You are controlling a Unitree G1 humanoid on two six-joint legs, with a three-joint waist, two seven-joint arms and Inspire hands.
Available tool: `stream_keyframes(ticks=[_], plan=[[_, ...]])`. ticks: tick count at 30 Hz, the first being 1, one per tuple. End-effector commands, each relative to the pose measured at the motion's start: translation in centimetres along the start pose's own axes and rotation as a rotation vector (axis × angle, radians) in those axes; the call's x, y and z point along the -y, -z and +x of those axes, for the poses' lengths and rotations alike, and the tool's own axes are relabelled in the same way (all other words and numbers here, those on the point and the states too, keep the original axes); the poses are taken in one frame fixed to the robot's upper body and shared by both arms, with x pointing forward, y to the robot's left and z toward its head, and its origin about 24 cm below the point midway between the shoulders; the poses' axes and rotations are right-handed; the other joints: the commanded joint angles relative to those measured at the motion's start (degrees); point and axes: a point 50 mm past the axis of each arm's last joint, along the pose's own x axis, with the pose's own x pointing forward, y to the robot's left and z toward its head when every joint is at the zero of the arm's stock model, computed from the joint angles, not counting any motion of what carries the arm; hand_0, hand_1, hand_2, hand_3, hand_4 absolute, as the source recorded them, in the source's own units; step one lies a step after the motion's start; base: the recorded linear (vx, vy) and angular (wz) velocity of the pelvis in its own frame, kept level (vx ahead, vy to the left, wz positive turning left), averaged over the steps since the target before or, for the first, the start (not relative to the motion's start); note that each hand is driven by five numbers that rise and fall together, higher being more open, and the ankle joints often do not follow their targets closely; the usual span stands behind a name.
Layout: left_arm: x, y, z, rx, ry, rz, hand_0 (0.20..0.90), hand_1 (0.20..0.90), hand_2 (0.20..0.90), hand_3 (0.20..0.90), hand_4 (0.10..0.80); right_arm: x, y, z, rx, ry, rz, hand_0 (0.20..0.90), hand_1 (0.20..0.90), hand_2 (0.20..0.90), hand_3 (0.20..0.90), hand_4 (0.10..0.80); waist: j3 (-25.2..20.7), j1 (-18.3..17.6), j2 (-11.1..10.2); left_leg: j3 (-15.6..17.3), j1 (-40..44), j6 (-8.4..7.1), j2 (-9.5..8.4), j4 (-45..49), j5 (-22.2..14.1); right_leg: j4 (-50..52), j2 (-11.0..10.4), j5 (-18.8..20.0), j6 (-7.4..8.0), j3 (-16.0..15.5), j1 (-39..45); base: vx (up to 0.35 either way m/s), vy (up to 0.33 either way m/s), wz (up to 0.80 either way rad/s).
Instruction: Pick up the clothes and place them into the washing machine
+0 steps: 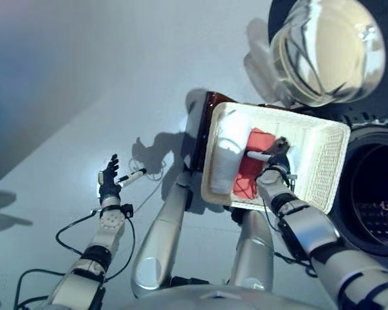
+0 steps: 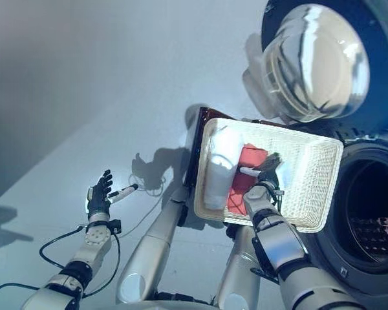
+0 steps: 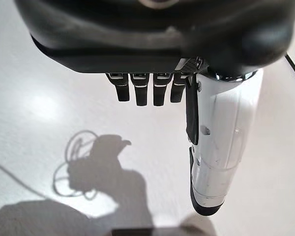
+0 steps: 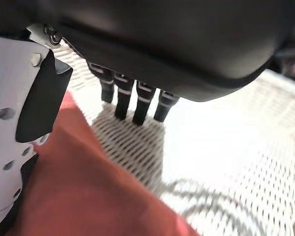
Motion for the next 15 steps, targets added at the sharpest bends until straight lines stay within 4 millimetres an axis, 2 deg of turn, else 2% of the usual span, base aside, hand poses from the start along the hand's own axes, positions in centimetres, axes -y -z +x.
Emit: stream_keyframes(ticks=[1, 4, 8, 12, 15], plan=[[-0.3, -1.7, 0.2, 0.107, -0.042, -0.036, 0.900, 0.900, 0.900, 0.900, 0.800, 2.4, -2.3, 1.9, 0.085, 0.041, -0.036, 0.200, 0.200, 0.200, 0.200, 0.300, 2.08, 2.87, 4.63, 1.25, -0.33, -0.76, -3.90, 4.00, -6.00, -0.63, -1.69, 6.56, 0.53, 0.59, -0.94, 0.011, 0.020, 0.12], [0.2, -1.2, -0.3, 0.093, -0.031, -0.022, 0.900, 0.900, 0.900, 0.900, 0.800, 2.7, -1.8, 2.0, 0.070, 0.053, -0.063, 0.200, 0.200, 0.200, 0.200, 0.300, 2.00, 3.36, 6.09, 0.65, -0.04, -0.49, -4.84, 3.67, -5.74, 0.46, -2.88, 6.05, 0.69, 0.30, -0.85, 0.031, 0.020, 0.22], [0.4, -0.2, -0.5, 0.057, -0.024, 0.013, 0.900, 0.900, 0.900, 0.900, 0.800, 2.7, -0.7, 1.9, 0.054, 0.049, -0.086, 0.200, 0.200, 0.200, 0.200, 0.300, 1.49, 3.61, 6.86, -0.08, 2.18, -0.35, -5.26, 1.41, -4.84, -0.66, -3.42, 6.14, 0.97, -0.17, 1.34, 0.061, 0.023, 0.05], [0.6, 0.9, -1.0, 0.019, -0.020, 0.044, 0.900, 0.900, 0.900, 0.900, 0.800, 3.7, 1.3, 2.1, -0.005, 0.074, -0.119, 0.200, 0.200, 0.200, 0.200, 0.300, -0.10, 3.81, 7.22, -0.62, 5.27, -0.56, -5.20, -1.54, -4.08, -2.60, -3.71, 6.36, 1.04, -0.88, 3.97, 0.059, 0.018, 0.09], [0.4, 1.7, -1.6, -0.004, -0.014, 0.055, 0.900, 0.900, 0.900, 0.900, 0.800, 5.3, 3.5, 2.4, -0.064, 0.104, -0.148, 0.214, 0.214, 0.214, 0.214, 0.310, -1.30, 3.82, 7.18, -0.53, 7.58, -0.61, -4.88, -3.09, -3.80, -4.12, -3.40, 6.92, 1.09, -0.58, 5.91, 0.043, 0.016, 0.01]])
